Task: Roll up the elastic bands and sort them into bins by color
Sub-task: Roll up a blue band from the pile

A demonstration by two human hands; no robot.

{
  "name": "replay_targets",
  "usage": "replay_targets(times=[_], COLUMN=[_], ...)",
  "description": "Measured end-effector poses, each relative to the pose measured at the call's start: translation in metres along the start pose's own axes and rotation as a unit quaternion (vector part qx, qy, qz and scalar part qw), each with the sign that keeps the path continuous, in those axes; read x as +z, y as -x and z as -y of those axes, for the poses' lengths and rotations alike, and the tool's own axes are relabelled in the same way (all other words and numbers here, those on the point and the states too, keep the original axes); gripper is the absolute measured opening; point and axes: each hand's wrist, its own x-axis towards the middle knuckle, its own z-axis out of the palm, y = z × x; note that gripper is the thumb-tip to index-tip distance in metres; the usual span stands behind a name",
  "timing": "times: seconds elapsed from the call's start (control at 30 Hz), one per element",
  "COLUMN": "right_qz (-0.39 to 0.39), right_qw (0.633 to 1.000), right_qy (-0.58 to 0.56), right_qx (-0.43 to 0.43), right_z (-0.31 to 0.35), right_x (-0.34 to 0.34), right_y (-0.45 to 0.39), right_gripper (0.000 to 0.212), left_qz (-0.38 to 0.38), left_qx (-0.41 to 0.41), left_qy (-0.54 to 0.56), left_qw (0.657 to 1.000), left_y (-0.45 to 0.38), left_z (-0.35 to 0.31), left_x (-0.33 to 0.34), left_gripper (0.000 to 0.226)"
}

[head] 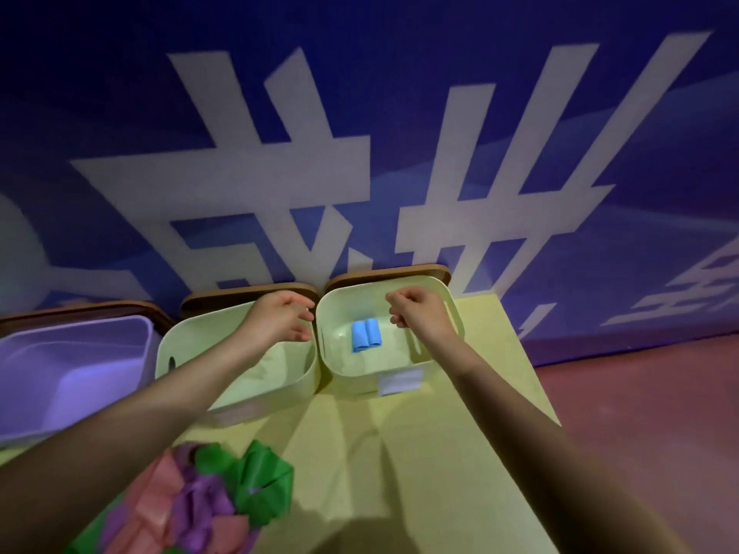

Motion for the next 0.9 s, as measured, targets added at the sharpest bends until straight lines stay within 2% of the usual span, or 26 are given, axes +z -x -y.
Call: replay_targets(times=[0.1,0.3,0.4,0.7,0.77,0.83,0.9], right_qz=[0.021,0.099,0.137,0.251,0.256,0.225,0.187], right_qw=[0.998,0.995,0.991,0.958,0.953,0.961,0.971], right_qy=[-0.052,-0.033,-0.005,0.135,0.157,0.157,0.147], right_qx=[-0.001,0.0,-0.006,0.032,0.04,0.041,0.036], right_z=[-0.002,-0.018,-0.029,-0.092,-0.108,-0.118,-0.122], right_x=[0.026,0.074,0.095,0.147,0.158,0.171,0.186], right_y=[0.047,0.112,0.135,0.17,0.176,0.181,0.182], right_gripper=[0.016,0.015,0.017,0.016,0.02,0.027,0.029], left_qz=[0.0,-0.012,-0.03,-0.067,-0.088,-0.118,-0.131], left_qx=[0.007,-0.013,-0.037,-0.082,-0.107,-0.12,-0.107], left_qy=[0.011,0.045,0.075,0.03,0.017,-0.019,-0.071], left_qw=[1.0,0.999,0.996,0.994,0.99,0.986,0.983], left_y=[0.029,0.079,0.099,0.146,0.151,0.155,0.161], left_z=[0.018,0.067,0.095,0.203,0.226,0.251,0.271], left_x=[-0.02,-0.052,-0.064,-0.111,-0.119,-0.123,-0.128], left_gripper=[0.018,0.017,0.015,0.014,0.019,0.023,0.018])
